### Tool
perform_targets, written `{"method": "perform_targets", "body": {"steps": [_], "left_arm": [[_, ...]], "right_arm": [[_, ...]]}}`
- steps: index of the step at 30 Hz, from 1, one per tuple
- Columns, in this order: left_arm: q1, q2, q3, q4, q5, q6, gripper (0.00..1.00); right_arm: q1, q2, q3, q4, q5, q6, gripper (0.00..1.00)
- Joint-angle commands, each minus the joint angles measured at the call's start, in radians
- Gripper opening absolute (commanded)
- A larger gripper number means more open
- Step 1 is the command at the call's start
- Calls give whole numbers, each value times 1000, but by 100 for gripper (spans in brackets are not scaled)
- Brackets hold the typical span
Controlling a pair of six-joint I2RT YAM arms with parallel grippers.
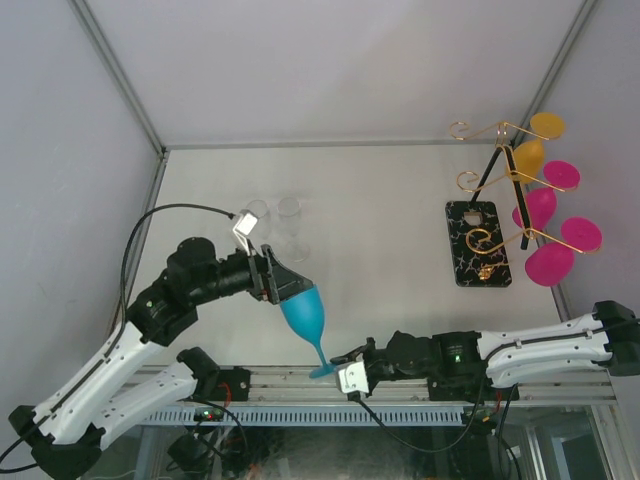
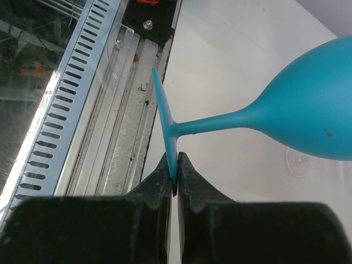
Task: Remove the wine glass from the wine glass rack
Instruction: Place the wine glass at the center of the board.
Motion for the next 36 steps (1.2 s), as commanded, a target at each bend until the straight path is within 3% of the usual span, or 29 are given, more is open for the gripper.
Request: {"method": "perform_targets", "body": {"steps": [1,10,14,20,24,26,28,31,36], "left_arm": [[6,16,31,52,130,53,94],[6,5,-4,42,299,122,84],[6,16,31,-46,409,223,78],[6,49,136,-302,431,438,61],[6,50,176,-357,438,482,40],[6,47,180,-356,467,494,35],[6,48,178,-356,480,502,37],[4,65,163,-335,515,481,51],[-13,70,133,-307,557,476,53]], "right_arm": [[12,-19,2,63,-16,-15,0],[13,-16,-2,57,17,-16,0],[13,-18,-2,59,36,-17,0],[12,-19,-14,72,62,-20,0],[13,-12,-15,64,79,-18,0],[12,-13,-15,62,87,-18,0],[12,-16,-15,62,89,-19,0],[12,-21,-15,69,86,-25,0],[12,-22,-16,77,80,-28,0]]}}
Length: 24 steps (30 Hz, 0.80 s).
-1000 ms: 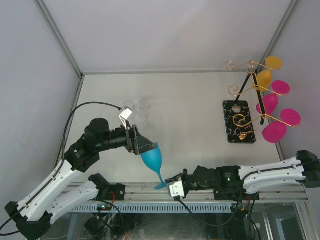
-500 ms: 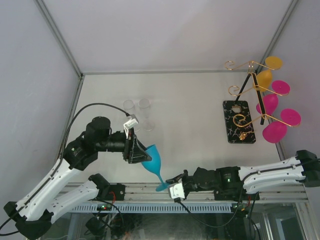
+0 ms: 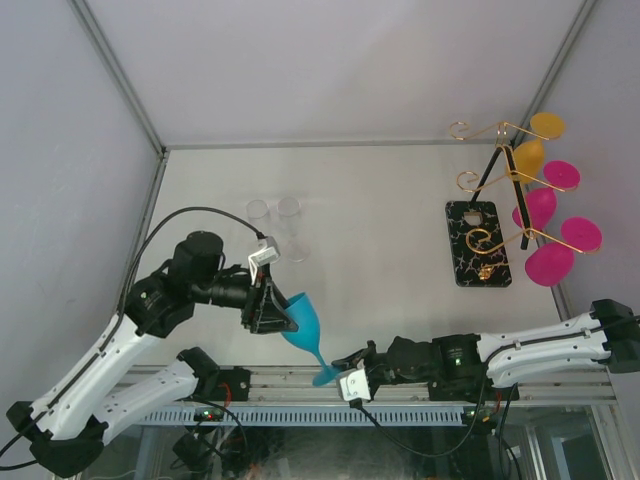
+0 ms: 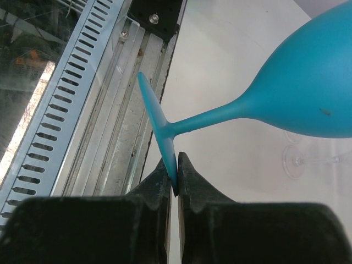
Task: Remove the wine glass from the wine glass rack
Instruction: Place the wine glass at the center of the board.
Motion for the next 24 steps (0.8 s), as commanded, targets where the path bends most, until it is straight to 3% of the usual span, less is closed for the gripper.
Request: {"method": "perform_targets", "body": {"steps": [1,13,20,24], "left_arm": [[-19,-3,9,32,135,-1,52],[-25,-43,-7,47,204,-3,45],[-56,-22,-16,48,213,5,29],[-98,-2,-16,43,206,14,9]], "right_arm": [[-6,-20,6,62,54,8,0],[-5,-13,6,73,68,-2,0],[-6,-4,6,77,100,-2,0],[-5,0,4,83,139,-2,0]]}}
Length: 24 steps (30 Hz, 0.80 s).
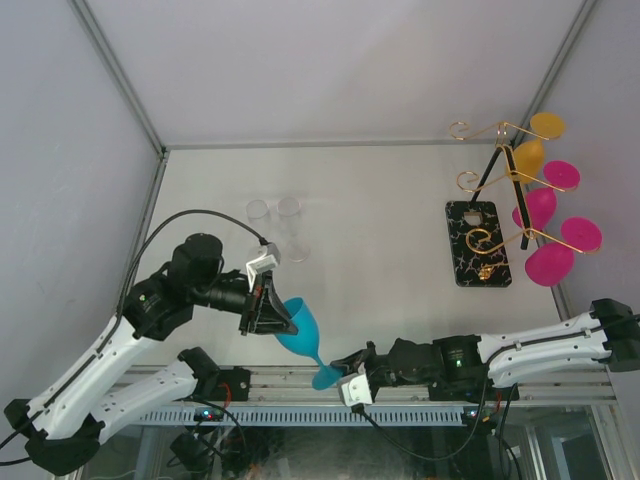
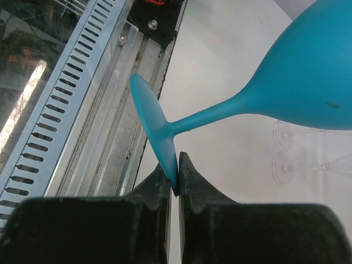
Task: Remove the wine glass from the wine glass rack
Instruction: Place the wine glass at the center of the board.
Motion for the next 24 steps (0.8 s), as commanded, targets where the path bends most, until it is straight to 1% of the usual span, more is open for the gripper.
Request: {"method": "perform_targets", "body": {"steps": [1,3,9,11,13,15,16,17,18,21,22,24], "left_arm": [[-70,16,-12,-5,103,12,2],[-81,21,-9,-24,82,31,0],[-82,14,-7,-29,54,42,1],[-83,17,-4,-36,39,41,13],[-87,23,-4,-46,39,48,22],[-105,27,-3,-65,39,68,23],[-112,26,0,-71,31,73,17],[-115,24,2,-74,24,75,8],[-116,23,6,-79,12,77,1],[-116,19,27,-105,-63,78,0],[-116,18,40,-120,-103,80,0],[-116,19,74,-153,-227,82,0]], "right_arm": [[-16,5,7,68,143,43,0],[-17,9,3,79,163,44,0],[-19,5,-3,77,181,47,0],[-18,0,-6,79,176,48,0],[-18,0,-7,80,172,46,0],[-19,0,-7,81,172,47,0],[-19,-1,-9,81,173,47,0],[-19,0,-9,81,174,47,0],[-18,-2,-10,81,178,47,0],[-20,-2,-14,86,183,47,0],[-20,-2,-15,91,190,47,0],[-20,-2,-16,94,195,52,0]]}}
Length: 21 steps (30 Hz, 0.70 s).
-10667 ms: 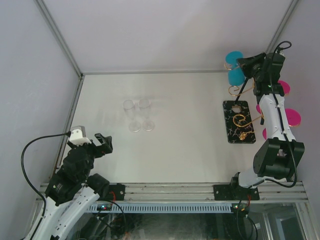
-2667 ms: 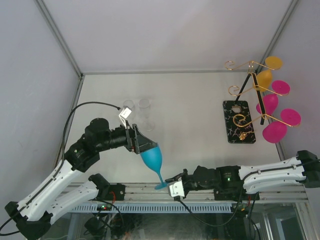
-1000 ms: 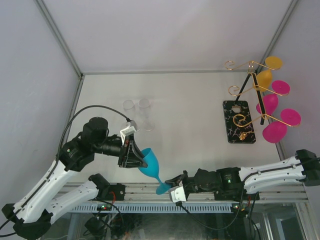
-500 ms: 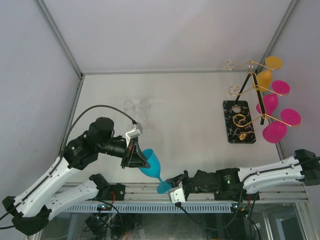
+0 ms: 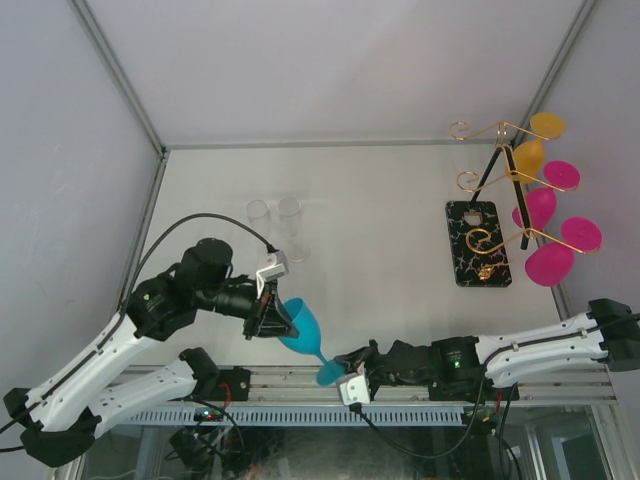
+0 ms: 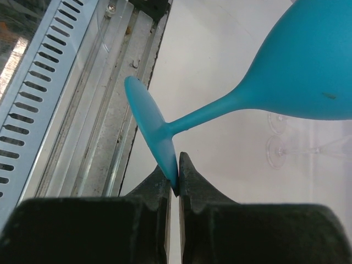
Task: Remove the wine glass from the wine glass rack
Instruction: Place the wine glass at the center of the board.
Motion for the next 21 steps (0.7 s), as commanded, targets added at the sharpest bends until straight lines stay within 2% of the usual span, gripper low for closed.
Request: {"method": "perform_targets", "body": {"steps": [1,2,3,6,9,14,19,21], "left_arm": [[-28,0,87,-115,-178,20,0],[-28,4,104,-135,-228,19,0],[-28,8,122,-156,-282,18,0],[-28,25,176,-210,-452,3,0],[-28,47,214,-268,-572,-3,0],[-28,77,217,-290,-715,-26,0],[-28,109,192,-281,-931,-75,0],[-28,121,161,-254,-975,-87,0]], "right_arm": [[-25,-12,9,103,129,88,1],[-24,-14,10,100,131,91,3],[-25,-15,10,98,132,95,8],[-24,-22,10,93,137,109,40],[-23,-39,10,91,145,116,54],[-23,-74,9,88,166,118,60],[-23,-104,-8,116,234,115,61],[-20,-118,-16,137,264,113,61]]}}
